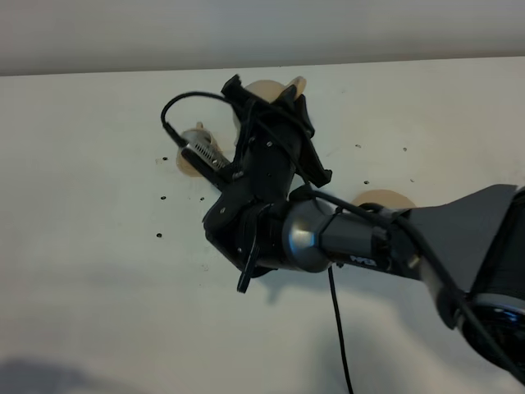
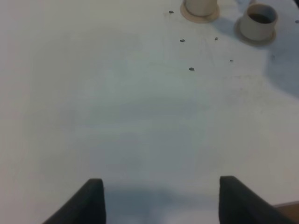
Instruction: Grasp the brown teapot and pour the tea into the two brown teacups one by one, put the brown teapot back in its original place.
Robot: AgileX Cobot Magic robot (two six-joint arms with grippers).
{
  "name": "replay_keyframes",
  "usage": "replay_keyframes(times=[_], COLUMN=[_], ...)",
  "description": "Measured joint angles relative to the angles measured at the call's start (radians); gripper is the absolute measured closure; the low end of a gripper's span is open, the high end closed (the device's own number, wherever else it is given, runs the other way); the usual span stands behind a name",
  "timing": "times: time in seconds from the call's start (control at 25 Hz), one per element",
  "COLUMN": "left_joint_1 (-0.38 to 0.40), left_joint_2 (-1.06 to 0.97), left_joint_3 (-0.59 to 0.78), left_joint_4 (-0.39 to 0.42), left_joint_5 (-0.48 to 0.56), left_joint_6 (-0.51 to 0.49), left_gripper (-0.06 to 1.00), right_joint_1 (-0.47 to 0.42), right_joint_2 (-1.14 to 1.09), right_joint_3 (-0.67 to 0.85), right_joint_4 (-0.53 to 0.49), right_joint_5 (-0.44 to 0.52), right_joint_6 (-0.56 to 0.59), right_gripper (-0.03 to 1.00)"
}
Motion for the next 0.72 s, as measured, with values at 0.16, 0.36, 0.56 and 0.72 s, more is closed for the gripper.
replay_keyframes(times=[0.16, 0.36, 0.56, 0.72], left_joint_1=[0.0, 0.0, 0.0, 0.0], left_joint_2=[0.0, 0.0, 0.0, 0.0], left_joint_3=[0.0, 0.0, 0.0, 0.0], left_joint_4=[0.0, 0.0, 0.0, 0.0], left_joint_5=[0.0, 0.0, 0.0, 0.0], left_joint_6=[0.0, 0.0, 0.0, 0.0], left_gripper=[0.44, 0.45, 0.45, 0.45], right_joint_1=[-0.008, -0.028, -0.059, -0.066], right_joint_2=[-0.039, -0.103, -0.14, -0.143], right_joint_3=[0.0, -0.011, -0.103, -0.169], right_joint_4=[0.118, 0.318, 0.581, 0.749], right_joint_5=[0.002, 0.002, -0.014, -0.014], right_joint_6=[0.0, 0.001, -0.044, -0.133], right_gripper=[0.87, 0.87, 0.87, 0.87])
